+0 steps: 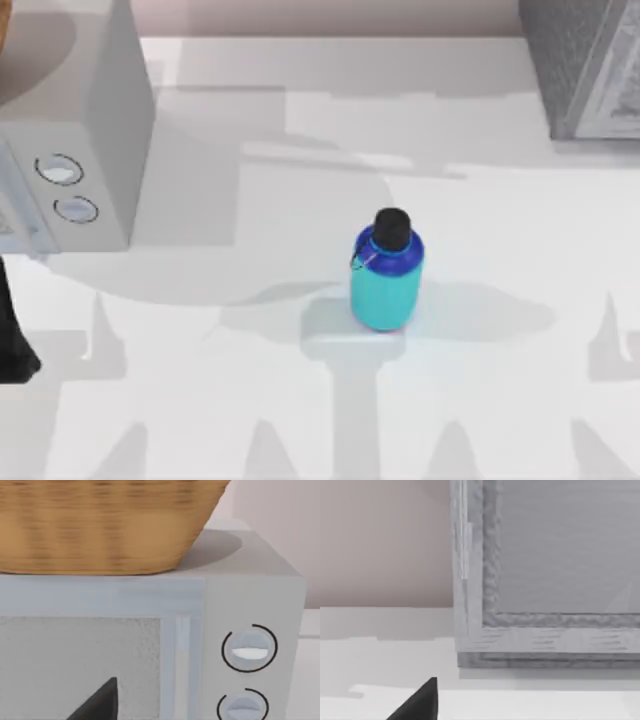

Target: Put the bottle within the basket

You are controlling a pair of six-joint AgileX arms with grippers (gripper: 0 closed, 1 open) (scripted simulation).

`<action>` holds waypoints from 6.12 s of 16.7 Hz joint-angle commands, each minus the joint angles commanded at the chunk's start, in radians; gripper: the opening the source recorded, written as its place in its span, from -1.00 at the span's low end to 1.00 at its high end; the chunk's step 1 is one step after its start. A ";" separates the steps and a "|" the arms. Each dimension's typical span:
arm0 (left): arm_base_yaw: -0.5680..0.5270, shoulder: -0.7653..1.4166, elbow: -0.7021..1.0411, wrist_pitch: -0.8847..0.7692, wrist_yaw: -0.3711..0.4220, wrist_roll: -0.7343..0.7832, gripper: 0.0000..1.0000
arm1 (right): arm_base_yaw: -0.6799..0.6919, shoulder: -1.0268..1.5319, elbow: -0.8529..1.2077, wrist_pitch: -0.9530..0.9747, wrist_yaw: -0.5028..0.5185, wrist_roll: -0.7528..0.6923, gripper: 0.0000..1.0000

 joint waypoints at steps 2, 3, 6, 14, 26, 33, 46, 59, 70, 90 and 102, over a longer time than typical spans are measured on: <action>0.000 0.000 0.000 0.000 0.000 0.000 1.00 | 0.000 0.000 0.000 0.000 0.000 0.000 1.00; -0.003 0.009 0.002 0.007 0.000 0.000 1.00 | 0.000 0.000 0.000 0.000 0.000 0.000 1.00; -0.033 0.095 0.017 0.074 0.001 0.002 1.00 | 0.000 0.000 0.000 0.000 0.000 0.000 1.00; -0.235 0.688 0.116 0.531 0.020 0.012 1.00 | 0.000 0.000 0.000 0.000 0.000 0.000 1.00; -0.604 1.751 0.306 1.365 0.056 0.016 1.00 | 0.000 0.000 0.000 0.000 0.000 0.000 1.00; -0.736 2.131 0.372 1.660 0.069 0.017 1.00 | 0.000 0.000 0.000 0.000 0.000 0.000 1.00; -0.761 2.215 0.477 1.639 0.069 0.017 1.00 | 0.000 0.000 0.000 0.000 0.000 0.000 1.00; -0.771 2.269 0.673 1.497 0.059 0.016 0.55 | 0.000 0.000 0.000 0.000 0.000 0.000 1.00; -0.771 2.269 0.673 1.497 0.059 0.016 -1.00 | 0.000 0.000 0.000 0.000 0.000 0.000 1.00; -0.671 1.650 0.634 0.912 0.212 0.121 -1.00 | 0.000 0.000 0.000 0.000 0.000 0.000 1.00; -0.463 0.382 0.461 -0.186 0.359 0.094 -1.00 | 0.000 0.000 0.000 0.000 0.000 0.000 1.00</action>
